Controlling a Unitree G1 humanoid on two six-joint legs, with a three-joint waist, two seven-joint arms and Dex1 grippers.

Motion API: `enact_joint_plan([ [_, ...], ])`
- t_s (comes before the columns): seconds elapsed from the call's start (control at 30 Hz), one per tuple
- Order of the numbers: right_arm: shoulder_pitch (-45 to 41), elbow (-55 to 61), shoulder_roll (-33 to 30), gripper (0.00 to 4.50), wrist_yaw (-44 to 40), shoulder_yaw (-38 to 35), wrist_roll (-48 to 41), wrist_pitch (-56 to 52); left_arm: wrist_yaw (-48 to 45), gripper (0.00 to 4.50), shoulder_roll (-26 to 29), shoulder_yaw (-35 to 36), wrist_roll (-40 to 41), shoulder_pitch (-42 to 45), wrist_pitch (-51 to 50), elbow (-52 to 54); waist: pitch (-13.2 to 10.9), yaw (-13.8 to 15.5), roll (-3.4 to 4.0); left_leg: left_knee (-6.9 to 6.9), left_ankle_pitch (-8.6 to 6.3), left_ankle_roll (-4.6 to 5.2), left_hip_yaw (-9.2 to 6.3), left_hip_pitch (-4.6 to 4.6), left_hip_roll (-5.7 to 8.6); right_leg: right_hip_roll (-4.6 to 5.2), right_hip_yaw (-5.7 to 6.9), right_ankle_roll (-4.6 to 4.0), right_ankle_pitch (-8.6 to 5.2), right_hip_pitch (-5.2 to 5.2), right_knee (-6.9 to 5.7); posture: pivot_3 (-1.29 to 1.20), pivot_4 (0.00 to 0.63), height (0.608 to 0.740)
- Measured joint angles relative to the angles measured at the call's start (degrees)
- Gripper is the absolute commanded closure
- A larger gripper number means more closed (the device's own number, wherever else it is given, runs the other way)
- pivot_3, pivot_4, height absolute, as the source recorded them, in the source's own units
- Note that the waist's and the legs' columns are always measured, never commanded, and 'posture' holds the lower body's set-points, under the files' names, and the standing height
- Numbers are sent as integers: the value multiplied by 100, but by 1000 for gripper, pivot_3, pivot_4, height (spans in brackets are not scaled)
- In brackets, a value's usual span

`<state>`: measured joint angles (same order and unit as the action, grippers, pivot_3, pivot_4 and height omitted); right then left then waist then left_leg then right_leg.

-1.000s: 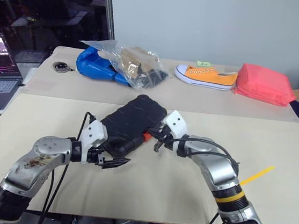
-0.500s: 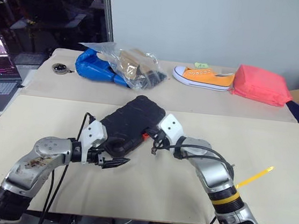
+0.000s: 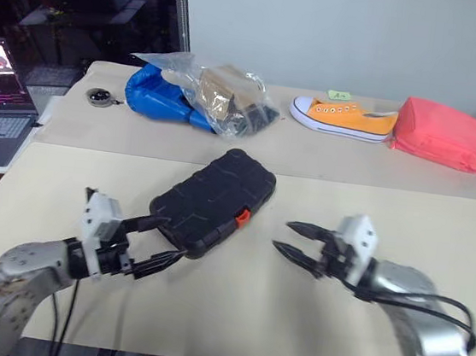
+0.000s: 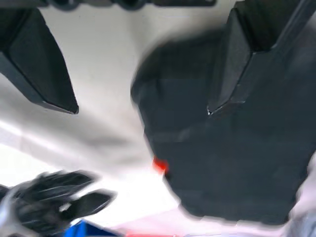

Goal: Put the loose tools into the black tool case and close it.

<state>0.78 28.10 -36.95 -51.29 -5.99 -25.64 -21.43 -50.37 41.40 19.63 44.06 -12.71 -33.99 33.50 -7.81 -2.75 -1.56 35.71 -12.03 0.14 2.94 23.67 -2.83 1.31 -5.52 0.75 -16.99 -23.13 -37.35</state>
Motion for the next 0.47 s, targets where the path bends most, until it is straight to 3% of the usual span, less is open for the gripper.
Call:
enact_joint_plan([
  [0.07, 441, 119, -295, 17, -253, -413, -174, 1, -52, 0, 72, 298, 130, -440, -31, 185, -4, 18, 2, 1, -2, 2, 0, -39, 1, 4, 4, 0, 0, 47, 18, 0, 150, 740],
  [0.23, 1412, 167, -718, 17, -751, -1549, -418, 98, -212, 0, 96, 807, 113, -1417, -23, 408, -13, 40, -3, 12, 0, 4, 11, -85, 2, 14, 7, 17, -13, 98, 31, 0, 150, 740],
  [0.47, 2033, 213, -740, 17, -1041, -2241, -493, 358, -364, 0, 142, 861, -212, -1690, 218, 327, -13, 50, -1, 14, 6, 11, 16, -91, -1, 12, 5, -5, -26, 97, 27, 0, 150, 740],
])
